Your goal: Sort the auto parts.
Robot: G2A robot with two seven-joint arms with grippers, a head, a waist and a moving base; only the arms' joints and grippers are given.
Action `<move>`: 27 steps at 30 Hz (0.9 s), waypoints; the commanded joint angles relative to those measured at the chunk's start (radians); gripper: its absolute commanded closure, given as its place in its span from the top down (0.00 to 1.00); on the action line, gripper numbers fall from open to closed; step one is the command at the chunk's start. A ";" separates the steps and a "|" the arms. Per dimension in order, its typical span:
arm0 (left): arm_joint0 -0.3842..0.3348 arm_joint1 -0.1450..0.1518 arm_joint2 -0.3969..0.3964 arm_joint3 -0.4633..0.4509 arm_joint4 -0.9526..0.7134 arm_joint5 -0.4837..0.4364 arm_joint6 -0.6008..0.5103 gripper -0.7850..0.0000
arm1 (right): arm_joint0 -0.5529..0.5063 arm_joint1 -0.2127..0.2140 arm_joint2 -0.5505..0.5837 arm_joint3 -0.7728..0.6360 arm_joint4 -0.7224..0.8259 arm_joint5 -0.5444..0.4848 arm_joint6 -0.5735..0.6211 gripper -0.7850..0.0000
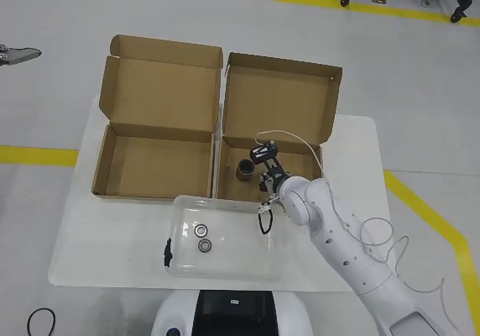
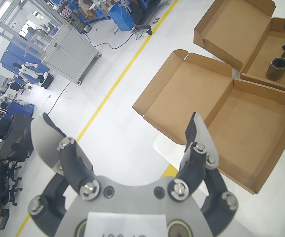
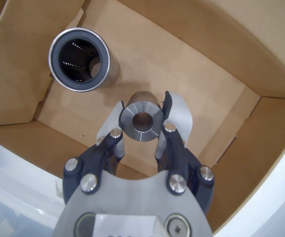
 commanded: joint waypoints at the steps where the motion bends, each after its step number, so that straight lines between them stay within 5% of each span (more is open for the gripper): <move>1: 0.000 0.000 0.000 0.000 0.000 0.000 0.000 1.00 | 0.008 -0.004 -0.005 0.013 0.005 -0.003 0.000 0.35; 5: 0.000 0.000 0.000 0.000 0.000 0.000 0.000 1.00 | 0.016 -0.011 -0.011 0.019 0.003 0.002 -0.003 0.50; 7: 0.000 0.000 0.000 0.000 0.000 0.000 0.000 1.00 | 0.012 -0.011 -0.008 0.013 -0.002 0.008 -0.004 0.78; 8: 0.000 0.000 0.000 0.000 0.000 0.000 0.000 1.00 | 0.007 -0.011 -0.004 0.008 -0.004 0.011 -0.007 0.80; 19: 0.000 0.000 0.000 0.000 0.000 0.000 0.000 1.00 | -0.077 0.010 0.041 -0.240 -0.135 0.007 0.047 0.87; 27: 0.000 0.000 0.000 0.000 0.000 0.000 0.000 1.00 | -0.140 0.020 0.035 -0.452 -0.219 -0.063 0.036 0.83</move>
